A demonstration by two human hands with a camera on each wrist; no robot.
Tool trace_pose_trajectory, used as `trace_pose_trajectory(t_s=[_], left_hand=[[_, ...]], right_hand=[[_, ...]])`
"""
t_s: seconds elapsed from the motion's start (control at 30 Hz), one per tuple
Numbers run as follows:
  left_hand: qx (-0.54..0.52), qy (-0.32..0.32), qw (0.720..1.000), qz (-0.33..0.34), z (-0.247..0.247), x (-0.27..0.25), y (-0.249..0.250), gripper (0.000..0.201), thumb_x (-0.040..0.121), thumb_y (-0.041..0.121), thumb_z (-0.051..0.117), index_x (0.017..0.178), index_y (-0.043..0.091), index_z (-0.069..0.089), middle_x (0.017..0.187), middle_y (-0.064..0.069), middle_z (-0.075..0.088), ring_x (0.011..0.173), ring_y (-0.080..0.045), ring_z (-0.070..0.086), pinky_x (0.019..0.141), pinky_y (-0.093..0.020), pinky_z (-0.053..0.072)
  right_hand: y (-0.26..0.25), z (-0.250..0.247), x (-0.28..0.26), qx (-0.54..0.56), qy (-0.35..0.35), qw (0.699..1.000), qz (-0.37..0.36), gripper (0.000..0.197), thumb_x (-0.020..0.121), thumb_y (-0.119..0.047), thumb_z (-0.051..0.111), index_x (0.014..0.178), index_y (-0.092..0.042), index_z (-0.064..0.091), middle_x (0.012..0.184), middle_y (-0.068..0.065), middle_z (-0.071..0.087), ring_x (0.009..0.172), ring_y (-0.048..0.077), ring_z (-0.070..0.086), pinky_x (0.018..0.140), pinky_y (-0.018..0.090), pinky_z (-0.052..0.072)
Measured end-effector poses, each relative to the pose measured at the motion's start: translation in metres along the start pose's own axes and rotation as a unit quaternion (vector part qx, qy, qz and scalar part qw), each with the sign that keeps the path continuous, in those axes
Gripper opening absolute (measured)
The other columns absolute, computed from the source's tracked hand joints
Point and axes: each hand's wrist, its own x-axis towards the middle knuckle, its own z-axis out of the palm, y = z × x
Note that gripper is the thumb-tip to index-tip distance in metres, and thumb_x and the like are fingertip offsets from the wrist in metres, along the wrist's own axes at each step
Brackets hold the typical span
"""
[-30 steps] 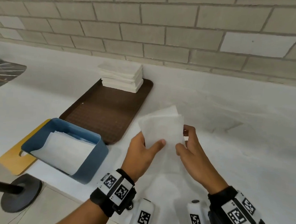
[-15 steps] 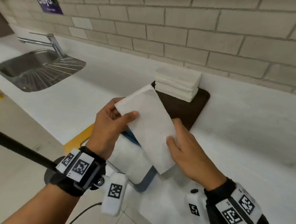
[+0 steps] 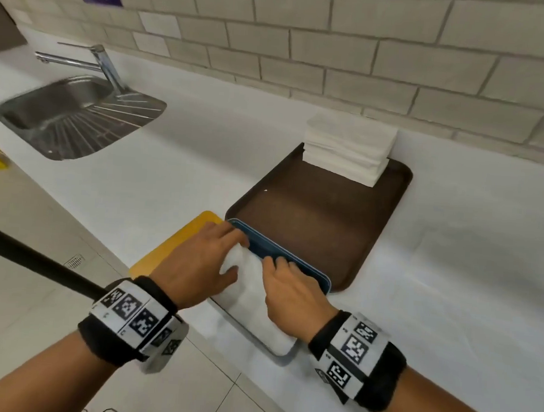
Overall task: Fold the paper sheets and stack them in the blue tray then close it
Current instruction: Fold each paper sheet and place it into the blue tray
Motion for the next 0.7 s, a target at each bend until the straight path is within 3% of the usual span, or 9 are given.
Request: trace_pose_trajectory(t_s=[0.1, 0.2, 0.37, 0.5, 0.6, 0.7], left_hand=[[0.033, -0.088, 0.995, 0.044, 0.005, 0.013, 0.012, 0.042, 0.089, 0.027, 0.069, 0.129, 0.025, 0.058, 0.133, 0.005, 0.058, 0.123, -0.018, 0.053, 0.101, -0.033, 0.048], [0.064, -0.114, 0.989, 0.065, 0.006, 0.026, 0.025, 0.047, 0.093, 0.024, 0.065, 0.139, 0.022, 0.054, 0.141, 0.005, 0.055, 0.129, -0.017, 0.052, 0.105, -0.028, 0.046], [0.13, -0.18, 0.973, 0.064, 0.011, 0.037, 0.028, 0.052, 0.096, 0.023, 0.057, 0.146, 0.024, 0.045, 0.146, 0.004, 0.054, 0.128, -0.015, 0.055, 0.102, -0.026, 0.047], [0.157, -0.223, 0.961, 0.041, 0.015, 0.041, 0.021, 0.049, 0.101, 0.039, 0.052, 0.148, 0.031, 0.041, 0.15, 0.01, 0.051, 0.129, -0.009, 0.057, 0.106, -0.023, 0.045], [0.17, -0.235, 0.956, 0.04, 0.018, 0.04, 0.022, 0.055, 0.101, 0.045, 0.049, 0.152, 0.036, 0.031, 0.156, 0.015, 0.042, 0.136, -0.004, 0.049, 0.111, -0.02, 0.038], [0.162, -0.246, 0.955, 0.028, 0.023, 0.038, 0.026, 0.061, 0.103, 0.047, 0.045, 0.156, 0.036, 0.02, 0.162, 0.013, 0.033, 0.141, -0.006, 0.043, 0.114, -0.022, 0.034]], right_hand=[[0.001, 0.006, -0.002, -0.012, 0.006, 1.0, 0.005, 0.054, 0.088, -0.011, 0.063, 0.135, -0.006, 0.038, 0.129, 0.017, 0.042, 0.114, 0.029, 0.048, 0.09, 0.036, 0.048], [0.005, 0.01, -0.004, 0.019, -0.004, 1.0, 0.005, 0.068, 0.09, -0.013, 0.063, 0.146, -0.005, 0.025, 0.132, 0.019, 0.046, 0.115, 0.031, 0.054, 0.091, 0.038, 0.05], [0.008, 0.004, -0.006, 0.053, 0.025, 0.998, -0.001, 0.053, 0.093, -0.009, 0.056, 0.141, -0.005, 0.033, 0.124, 0.019, 0.057, 0.106, 0.031, 0.062, 0.082, 0.038, 0.052], [0.009, -0.021, -0.027, 0.078, 0.092, 0.991, -0.054, 0.04, 0.092, -0.014, 0.059, 0.13, -0.007, 0.047, 0.118, 0.016, 0.06, 0.101, 0.03, 0.062, 0.079, 0.039, 0.054], [0.047, -0.049, -0.058, 0.219, 0.137, 0.965, -0.05, 0.024, 0.097, -0.019, 0.052, 0.121, -0.017, 0.058, 0.114, 0.002, 0.062, 0.096, 0.015, 0.061, 0.083, 0.029, 0.054], [0.131, -0.06, -0.088, 0.255, 0.181, 0.949, 0.046, 0.02, 0.096, -0.019, 0.055, 0.113, -0.022, 0.065, 0.108, -0.006, 0.064, 0.097, 0.008, 0.061, 0.086, 0.028, 0.052]])
